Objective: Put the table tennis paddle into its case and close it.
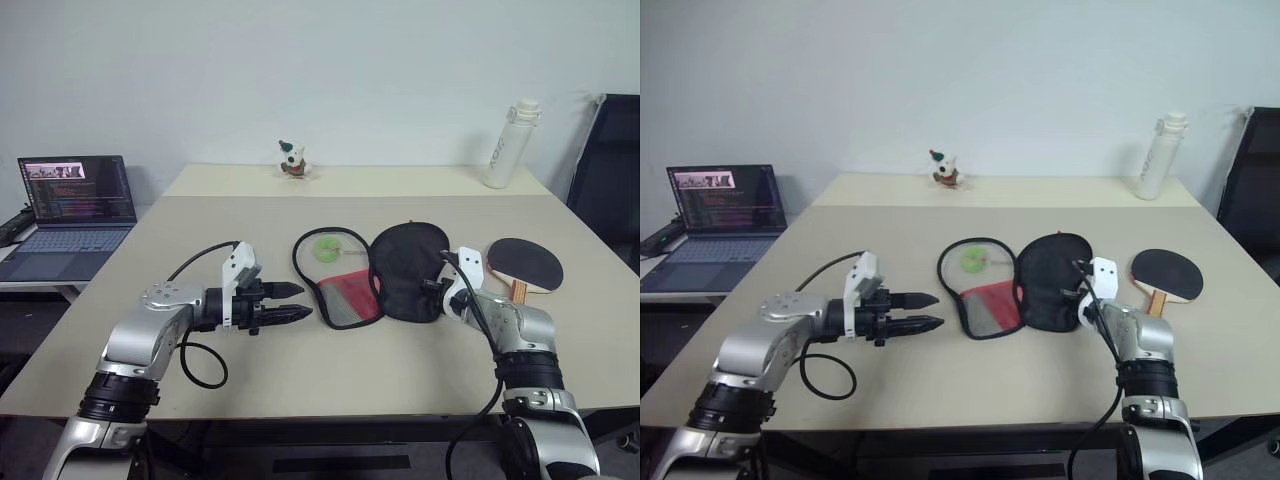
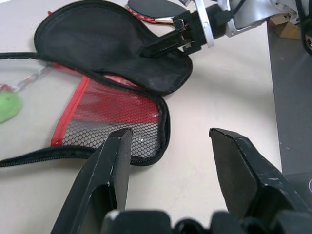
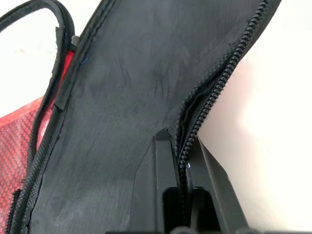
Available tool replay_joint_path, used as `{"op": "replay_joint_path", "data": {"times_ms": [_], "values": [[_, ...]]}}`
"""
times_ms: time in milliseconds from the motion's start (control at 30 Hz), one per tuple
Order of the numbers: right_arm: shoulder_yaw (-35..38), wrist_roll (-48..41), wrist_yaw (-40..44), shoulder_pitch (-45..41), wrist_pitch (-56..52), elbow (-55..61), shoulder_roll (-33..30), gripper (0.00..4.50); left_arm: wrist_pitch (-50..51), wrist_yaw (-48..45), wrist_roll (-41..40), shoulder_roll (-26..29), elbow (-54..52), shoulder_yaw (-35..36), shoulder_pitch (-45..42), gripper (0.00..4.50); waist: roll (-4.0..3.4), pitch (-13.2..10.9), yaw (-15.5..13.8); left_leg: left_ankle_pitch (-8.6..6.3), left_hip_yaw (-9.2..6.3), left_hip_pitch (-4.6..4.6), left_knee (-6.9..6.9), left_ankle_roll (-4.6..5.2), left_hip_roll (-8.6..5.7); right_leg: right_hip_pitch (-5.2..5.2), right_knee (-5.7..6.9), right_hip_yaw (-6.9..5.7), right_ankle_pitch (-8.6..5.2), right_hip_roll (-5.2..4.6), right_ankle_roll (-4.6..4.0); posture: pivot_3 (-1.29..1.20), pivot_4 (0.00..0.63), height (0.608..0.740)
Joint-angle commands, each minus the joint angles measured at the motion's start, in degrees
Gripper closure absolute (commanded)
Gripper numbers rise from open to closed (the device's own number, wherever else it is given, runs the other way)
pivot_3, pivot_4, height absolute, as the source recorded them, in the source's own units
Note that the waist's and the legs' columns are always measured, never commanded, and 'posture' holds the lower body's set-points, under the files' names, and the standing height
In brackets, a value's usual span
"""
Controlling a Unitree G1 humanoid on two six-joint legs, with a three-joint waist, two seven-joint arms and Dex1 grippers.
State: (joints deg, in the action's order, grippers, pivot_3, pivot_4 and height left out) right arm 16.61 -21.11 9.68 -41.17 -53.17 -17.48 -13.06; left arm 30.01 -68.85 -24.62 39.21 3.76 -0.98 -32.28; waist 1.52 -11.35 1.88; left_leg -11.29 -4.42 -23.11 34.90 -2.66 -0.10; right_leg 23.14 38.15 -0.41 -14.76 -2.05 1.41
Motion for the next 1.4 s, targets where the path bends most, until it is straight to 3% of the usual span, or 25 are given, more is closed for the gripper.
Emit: {"op": "replay_joint_path", "data": {"times_ms": [33, 433, 567, 900, 1167, 1400], "values": [[1.63, -1.03, -0.60, 0.62, -1.13, 4.44, -1.74, 4.48, -1.47, -0.97, -0.08, -0.06, 0.00, -0.26, -1.57, 1.75, 0.00, 0.00, 0.00, 0.00, 0.00, 0.00, 0.00, 0.00, 0.00, 0.00, 0.00, 0.00, 0.00, 0.00, 0.00, 0.00, 0.150, 0.740], [0.01, -0.73, 2.77, -1.52, -1.70, 0.60, -5.08, 4.48, -2.60, -1.51, 0.03, -0.61, 0.67, -1.14, -1.47, 1.75, 0.00, 0.00, 0.01, 0.00, 0.01, 0.00, 0.00, 0.00, 0.00, 0.01, 0.01, 0.00, -0.02, 0.01, 0.04, 0.00, 0.150, 0.740], [0.12, -0.23, 2.77, -2.13, -1.17, -0.17, -5.88, 3.46, -2.97, -1.50, 0.03, -0.46, 0.60, -0.80, -0.85, 1.75, 0.00, 0.00, 0.01, 0.00, 0.01, 0.00, 0.01, 0.00, 0.00, 0.01, 0.00, 0.00, -0.02, 0.01, 0.04, 0.00, 0.150, 0.740], [-2.37, 3.52, 2.83, -0.52, -1.94, 10.89, -15.14, 0.02, -3.51, -0.76, -0.27, -0.89, -0.34, -0.44, 0.36, 1.75, -0.03, -0.02, -0.04, 0.00, 0.00, -0.08, 0.01, 0.01, -0.01, 0.05, -0.04, -0.01, -0.04, 0.00, 0.07, 0.00, 0.150, 0.740], [4.53, 9.27, -10.97, 1.15, 2.89, 3.19, -13.98, 0.02, -5.27, -2.44, 0.42, -2.72, 1.94, -2.23, -5.10, 1.75, -0.03, -0.02, -0.09, 0.01, 0.01, -0.08, 0.05, 0.01, -0.04, 0.04, -0.01, 0.00, -0.03, -0.01, 0.07, 0.00, 0.150, 0.740], [5.64, 9.67, -14.84, -1.65, 7.52, -7.50, -10.59, 0.02, -9.15, -5.26, 3.05, -4.44, 8.31, -5.02, -12.06, 1.75, -0.04, -0.03, 0.35, 0.01, 0.07, -0.06, 0.01, 0.02, -0.03, 0.06, 0.01, 0.05, 0.01, 0.01, 0.00, 0.00, 0.150, 0.740]]}}
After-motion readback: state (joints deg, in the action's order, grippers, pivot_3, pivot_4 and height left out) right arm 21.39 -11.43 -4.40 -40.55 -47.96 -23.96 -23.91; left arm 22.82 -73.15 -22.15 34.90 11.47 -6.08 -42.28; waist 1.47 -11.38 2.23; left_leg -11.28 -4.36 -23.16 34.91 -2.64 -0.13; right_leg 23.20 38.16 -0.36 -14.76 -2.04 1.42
